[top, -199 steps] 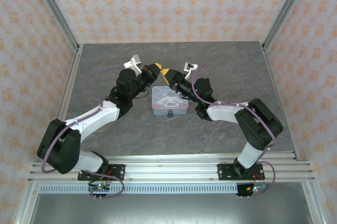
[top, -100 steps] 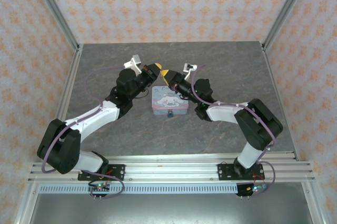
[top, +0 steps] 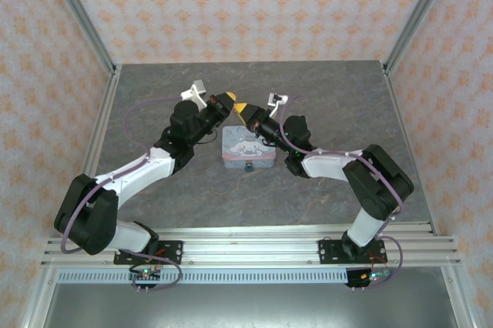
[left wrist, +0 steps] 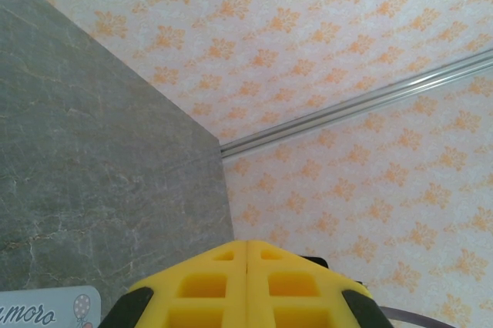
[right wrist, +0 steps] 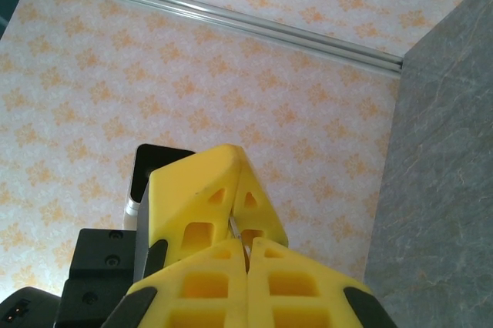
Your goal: Unlock a padlock with a key
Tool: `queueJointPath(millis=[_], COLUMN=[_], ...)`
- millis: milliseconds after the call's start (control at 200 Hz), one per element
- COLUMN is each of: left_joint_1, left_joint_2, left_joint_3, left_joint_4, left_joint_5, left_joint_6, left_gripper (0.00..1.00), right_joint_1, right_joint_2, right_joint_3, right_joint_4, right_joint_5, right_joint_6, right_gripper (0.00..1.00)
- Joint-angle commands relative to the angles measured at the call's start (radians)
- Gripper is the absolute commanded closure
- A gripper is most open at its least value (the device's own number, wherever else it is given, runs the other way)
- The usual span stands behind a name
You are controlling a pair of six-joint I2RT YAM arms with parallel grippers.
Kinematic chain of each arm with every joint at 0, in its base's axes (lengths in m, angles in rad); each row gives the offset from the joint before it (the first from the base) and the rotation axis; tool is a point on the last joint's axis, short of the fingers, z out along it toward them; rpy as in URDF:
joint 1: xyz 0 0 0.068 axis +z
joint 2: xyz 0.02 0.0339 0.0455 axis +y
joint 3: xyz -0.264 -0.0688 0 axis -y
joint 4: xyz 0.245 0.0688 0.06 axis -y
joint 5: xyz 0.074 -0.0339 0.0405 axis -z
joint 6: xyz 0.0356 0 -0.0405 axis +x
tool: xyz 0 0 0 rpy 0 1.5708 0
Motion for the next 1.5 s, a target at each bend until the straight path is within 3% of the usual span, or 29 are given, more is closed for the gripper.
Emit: queueJointPath(millis=[0,290,806,856,941,1026,1231,1371,1496], left_joint_1=[-0.006,-0.007,-0.008,0.001,0.030,0.057,0.065,0.048,-0.031], left_joint_2=[-0.033,-0.069,-0.089,-0.101,-0.140,-0.191,-0.291,-0.322,-0.323], left_joint_3=[-0.007,-0.054,-0.060,-0.047,-0.034,-0.011,-0.069,-0.137,-0.191], left_joint_4=[0.019,0.032,-0.021,-0.072,-0.174,-0.348,-0.605,-0.662,-0.668], left_joint_5=[-0.018,-0.043,-0.081,-0.087,-0.079,-0.063,0.049,0.136,0.145], left_joint_6=[0.007,-0.007,-0.009,0.003,0.036,0.102,0.257,0.331,0.374], left_gripper=[1.00,1.00,1.00,0.85,0.51,0.33,0.22,0.21,0.21], right_joint_1=[0.007,0.005,0.003,-0.002,-0.018,-0.041,-0.090,-0.107,-0.110], right_joint_2=[-0.003,-0.016,-0.007,-0.015,-0.039,-0.078,-0.185,-0.224,-0.237], right_joint_3=[0.000,-0.042,-0.053,-0.067,-0.106,-0.147,-0.222,-0.240,-0.236], right_joint_4=[0.062,0.068,0.077,0.070,0.060,0.032,-0.114,-0.209,-0.273], right_joint_5=[0.027,0.122,0.127,0.125,0.117,0.103,0.057,0.035,0.023], right_joint_6=[-0.006,-0.001,0.009,0.007,0.007,0.000,-0.051,-0.069,-0.072], right_gripper=[1.00,1.00,1.00,1.00,1.00,1.00,1.00,1.00,1.00])
